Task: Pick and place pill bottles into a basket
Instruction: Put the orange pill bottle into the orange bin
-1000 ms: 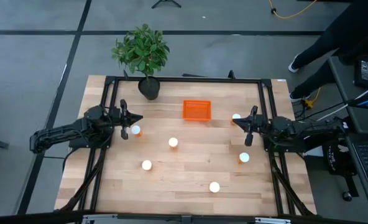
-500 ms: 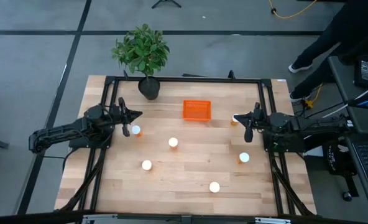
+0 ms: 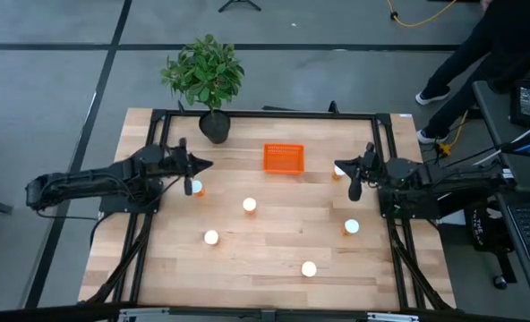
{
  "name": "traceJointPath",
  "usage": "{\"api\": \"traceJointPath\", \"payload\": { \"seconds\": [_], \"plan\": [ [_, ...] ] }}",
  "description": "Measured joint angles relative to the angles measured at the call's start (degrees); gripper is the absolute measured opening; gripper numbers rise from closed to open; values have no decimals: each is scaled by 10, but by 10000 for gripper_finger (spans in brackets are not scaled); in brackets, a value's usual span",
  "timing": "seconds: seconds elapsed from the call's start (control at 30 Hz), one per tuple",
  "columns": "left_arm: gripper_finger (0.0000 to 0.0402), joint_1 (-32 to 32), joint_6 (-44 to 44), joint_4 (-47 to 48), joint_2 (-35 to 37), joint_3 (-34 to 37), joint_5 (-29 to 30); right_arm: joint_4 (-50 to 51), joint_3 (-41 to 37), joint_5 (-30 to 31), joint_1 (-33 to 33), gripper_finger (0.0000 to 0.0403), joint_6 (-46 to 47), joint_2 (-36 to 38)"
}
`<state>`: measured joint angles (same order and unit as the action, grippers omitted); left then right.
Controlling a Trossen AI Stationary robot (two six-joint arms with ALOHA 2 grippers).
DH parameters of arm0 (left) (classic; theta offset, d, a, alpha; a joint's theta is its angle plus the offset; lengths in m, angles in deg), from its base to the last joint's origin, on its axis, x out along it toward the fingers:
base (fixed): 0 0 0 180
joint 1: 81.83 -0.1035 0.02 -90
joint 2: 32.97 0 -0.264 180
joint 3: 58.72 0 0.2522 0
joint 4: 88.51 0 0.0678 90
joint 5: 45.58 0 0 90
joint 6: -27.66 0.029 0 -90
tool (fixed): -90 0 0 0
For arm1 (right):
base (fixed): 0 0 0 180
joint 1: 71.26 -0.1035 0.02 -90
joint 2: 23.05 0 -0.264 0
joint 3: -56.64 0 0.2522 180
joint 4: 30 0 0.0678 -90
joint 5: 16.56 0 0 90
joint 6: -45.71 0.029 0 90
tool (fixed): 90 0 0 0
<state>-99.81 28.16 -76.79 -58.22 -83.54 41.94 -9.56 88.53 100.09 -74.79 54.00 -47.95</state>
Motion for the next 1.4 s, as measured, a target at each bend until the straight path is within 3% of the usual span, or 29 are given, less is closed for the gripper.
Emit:
{"api": "traceJointPath", "payload": {
  "seconds": [0.27, 0.43, 0.87, 1.17, 1.4],
  "plan": [
    [4, 0, 22, 14, -23, -20, 0, 32, 36, -2, 0, 18, -49, -1],
    [3, 0, 22, 46, -23, -20, 1, 93, 36, -7, 0, 15, -2, -22],
    [8, 0, 18, 52, -23, -20, 1, 132, 36, -32, -8, 11, 78, -84],
    [9, 0, 18, 52, -23, -20, 1, 260, 129, -43, -36, 12, 114, -137],
    [4, 0, 18, 53, -23, -20, 1, 302, 138, -43, -38, 12, 138, -152]
  ]
}}
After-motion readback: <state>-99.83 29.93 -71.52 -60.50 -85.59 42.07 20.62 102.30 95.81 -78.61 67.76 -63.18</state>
